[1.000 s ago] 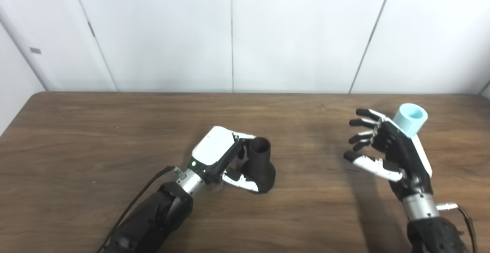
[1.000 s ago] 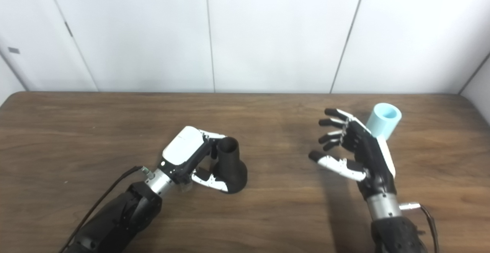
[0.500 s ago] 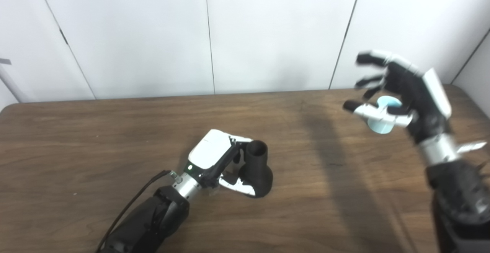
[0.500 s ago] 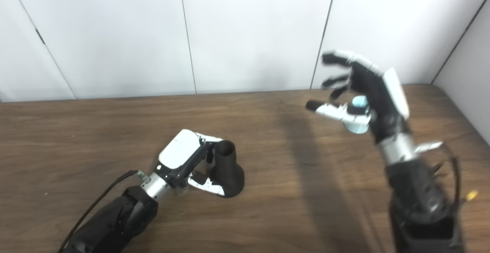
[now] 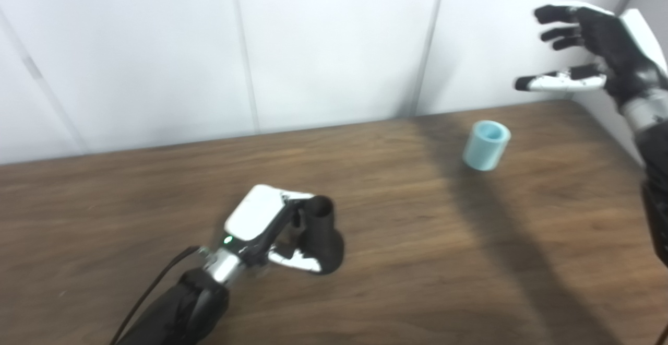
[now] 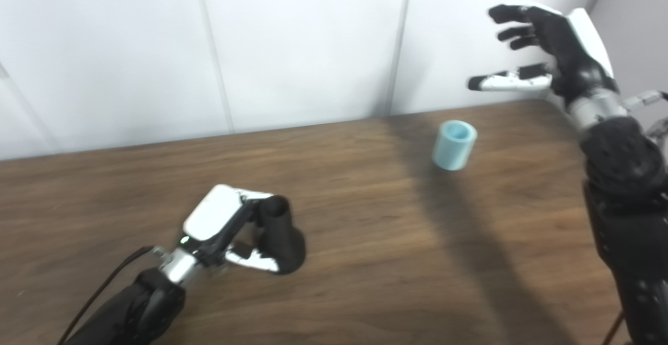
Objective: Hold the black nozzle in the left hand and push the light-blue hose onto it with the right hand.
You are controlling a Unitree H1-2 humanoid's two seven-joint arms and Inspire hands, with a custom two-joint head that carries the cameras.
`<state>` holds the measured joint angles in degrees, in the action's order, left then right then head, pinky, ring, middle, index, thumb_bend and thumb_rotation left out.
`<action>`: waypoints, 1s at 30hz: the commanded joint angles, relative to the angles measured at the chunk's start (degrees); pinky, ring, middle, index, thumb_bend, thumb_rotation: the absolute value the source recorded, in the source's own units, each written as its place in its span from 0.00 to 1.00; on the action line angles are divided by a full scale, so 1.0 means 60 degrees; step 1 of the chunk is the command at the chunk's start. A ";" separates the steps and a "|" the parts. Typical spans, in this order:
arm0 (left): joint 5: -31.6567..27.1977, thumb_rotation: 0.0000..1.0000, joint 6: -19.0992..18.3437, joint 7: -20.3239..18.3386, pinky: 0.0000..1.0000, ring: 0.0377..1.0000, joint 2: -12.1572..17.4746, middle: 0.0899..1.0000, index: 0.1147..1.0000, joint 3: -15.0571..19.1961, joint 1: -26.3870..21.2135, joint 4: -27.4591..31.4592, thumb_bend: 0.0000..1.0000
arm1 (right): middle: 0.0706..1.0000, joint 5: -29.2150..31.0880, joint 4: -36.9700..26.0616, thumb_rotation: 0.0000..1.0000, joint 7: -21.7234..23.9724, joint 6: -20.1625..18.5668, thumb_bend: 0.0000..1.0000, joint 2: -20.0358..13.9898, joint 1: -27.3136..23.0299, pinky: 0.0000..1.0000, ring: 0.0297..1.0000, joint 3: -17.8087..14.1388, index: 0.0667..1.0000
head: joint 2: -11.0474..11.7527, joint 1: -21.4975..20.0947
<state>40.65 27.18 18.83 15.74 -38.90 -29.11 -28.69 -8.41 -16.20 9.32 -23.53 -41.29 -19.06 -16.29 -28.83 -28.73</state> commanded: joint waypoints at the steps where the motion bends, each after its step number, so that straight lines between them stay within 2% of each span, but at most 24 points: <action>1: -0.0059 0.00 -0.0047 -0.0069 0.32 0.35 0.0118 0.37 0.45 -0.0471 0.1121 -0.1082 0.52 | 0.90 -0.0036 0.0057 0.28 0.0017 0.0428 0.83 -0.0315 -0.0234 0.65 0.81 -0.0029 0.78 | 0.0087 -0.0153; 3: -0.0297 0.00 -0.0045 -0.0026 0.31 0.35 0.0195 0.37 0.45 -0.0589 0.1098 -0.1110 0.52 | 0.93 0.0029 0.0388 0.29 0.0022 0.0490 0.85 -0.0220 -0.0262 0.66 0.85 0.0053 0.80 | 0.0203 -0.0306; 6: -0.0419 0.00 -0.0045 0.0095 0.30 0.35 0.0297 0.35 0.45 -0.0729 0.1072 -0.1103 0.52 | 0.91 0.0035 0.0651 0.35 0.0092 0.0313 0.88 -0.0121 -0.0245 0.68 0.85 0.0250 0.80 | 0.0291 -0.0372; 9: -0.0356 0.00 -0.0045 0.0235 0.31 0.35 0.0372 0.35 0.44 -0.0811 0.1057 -0.1089 0.52 | 0.94 0.0058 0.0953 0.37 0.0296 0.0233 0.89 -0.0140 -0.0111 0.75 0.88 0.0470 0.86 | 0.0342 -0.0351; 11: -0.0388 0.00 -0.0046 0.0236 0.32 0.35 0.0418 0.36 0.45 -0.0850 0.1055 -0.1076 0.52 | 0.96 0.0234 0.1207 0.43 0.0425 0.0148 0.98 -0.0037 -0.0044 0.79 0.91 0.0530 0.89 | 0.0359 -0.0332; 12: -0.0398 0.00 -0.0046 0.0225 0.32 0.35 0.0444 0.36 0.45 -0.0866 0.1055 -0.1062 0.52 | 0.98 0.0349 0.1348 0.44 0.0458 0.0099 0.99 0.0058 -0.0027 0.80 0.93 0.0537 0.91 | 0.0358 -0.0317; 15: -0.0423 0.00 -0.0045 0.0169 0.33 0.35 0.0518 0.37 0.45 -0.0863 0.1086 -0.0974 0.52 | 1.00 0.0374 0.1594 0.42 0.0391 -0.0029 1.00 0.0282 -0.0039 0.85 0.97 0.0684 0.94 | 0.0386 -0.0317; 17: -0.0352 0.00 -0.0044 0.0214 0.34 0.36 0.0573 0.38 0.45 -0.0871 0.1100 -0.0933 0.52 | 1.00 0.0419 0.1884 0.45 0.0344 0.0111 1.00 0.0442 -0.0063 0.84 0.96 0.0733 0.95 | 0.0411 -0.0366; 21: -0.0406 0.00 -0.0044 0.0194 0.33 0.36 0.0630 0.37 0.45 -0.0838 0.1130 -0.0903 0.52 | 1.00 0.0538 0.2530 0.44 0.0291 0.0448 1.00 0.0797 -0.0151 0.84 0.95 0.0854 0.94 | 0.0388 -0.0342; 23: -0.0472 0.00 -0.0044 0.0105 0.33 0.36 0.0632 0.37 0.44 -0.0783 0.1153 -0.0873 0.52 | 1.00 0.0432 0.2832 0.44 0.0244 0.0432 1.00 0.0899 -0.0223 0.90 0.98 0.0961 0.98 | 0.0381 -0.0337; 30: -0.0631 0.00 -0.0044 0.0027 0.32 0.36 0.0610 0.37 0.45 -0.0841 0.1162 -0.0825 0.52 | 1.00 0.0403 0.3710 0.33 -0.0037 0.0727 1.00 0.1224 -0.0506 0.92 0.99 0.1048 1.00 | 0.0364 -0.0291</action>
<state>36.46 27.56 19.36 17.90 -41.44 -29.93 -28.80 -5.82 7.00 10.52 -22.26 -32.60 -18.93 -9.34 -26.63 -30.41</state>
